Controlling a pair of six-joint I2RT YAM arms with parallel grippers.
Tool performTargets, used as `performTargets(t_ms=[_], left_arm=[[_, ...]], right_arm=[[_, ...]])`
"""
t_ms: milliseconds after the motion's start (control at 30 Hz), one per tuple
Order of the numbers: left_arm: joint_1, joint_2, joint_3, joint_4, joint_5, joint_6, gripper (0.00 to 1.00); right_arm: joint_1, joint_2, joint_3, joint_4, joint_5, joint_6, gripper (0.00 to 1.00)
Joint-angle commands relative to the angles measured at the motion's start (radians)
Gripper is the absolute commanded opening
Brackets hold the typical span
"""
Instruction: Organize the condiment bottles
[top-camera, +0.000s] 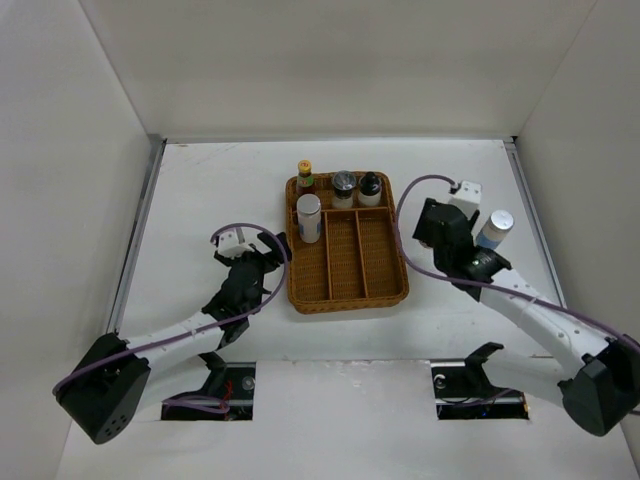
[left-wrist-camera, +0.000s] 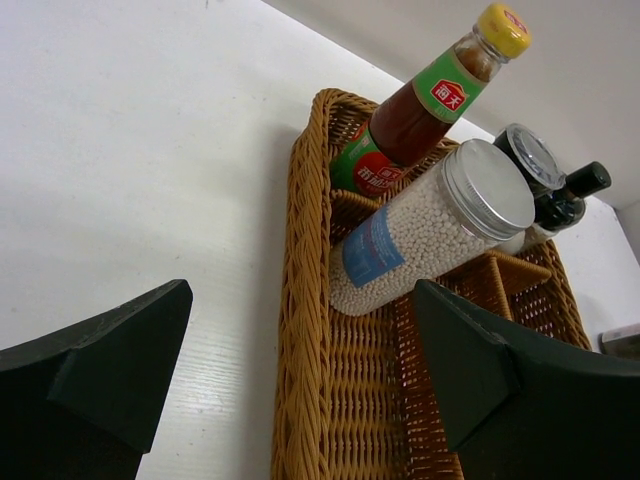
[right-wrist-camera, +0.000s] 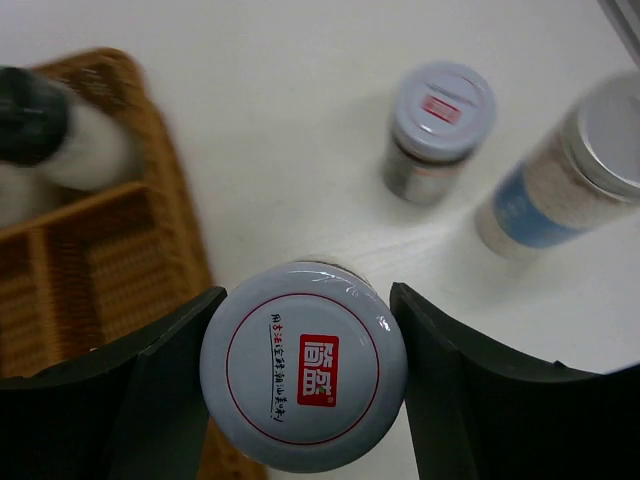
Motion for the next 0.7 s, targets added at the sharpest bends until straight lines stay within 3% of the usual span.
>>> performTargets(t_ms=[0,267,667], left_arm=[[0.018,-0.003,0.006,0.050,0.015,-0.012,0.94],[0.080,-0.077,-0.035,0.039,0.023,-0.030,0.94],[0.123,-0.051,-0.026,0.028,0.083,-0.047,0.94]], right_arm=[[0.127,0.039,0.143,0.158,0.038,-0.046,0.53],[0.278,0.395,0.375,0.352,-0.172,-0.063,0.53],[0.264,0.703,0.503,0.470,-0.240,-0.091,0.54]])
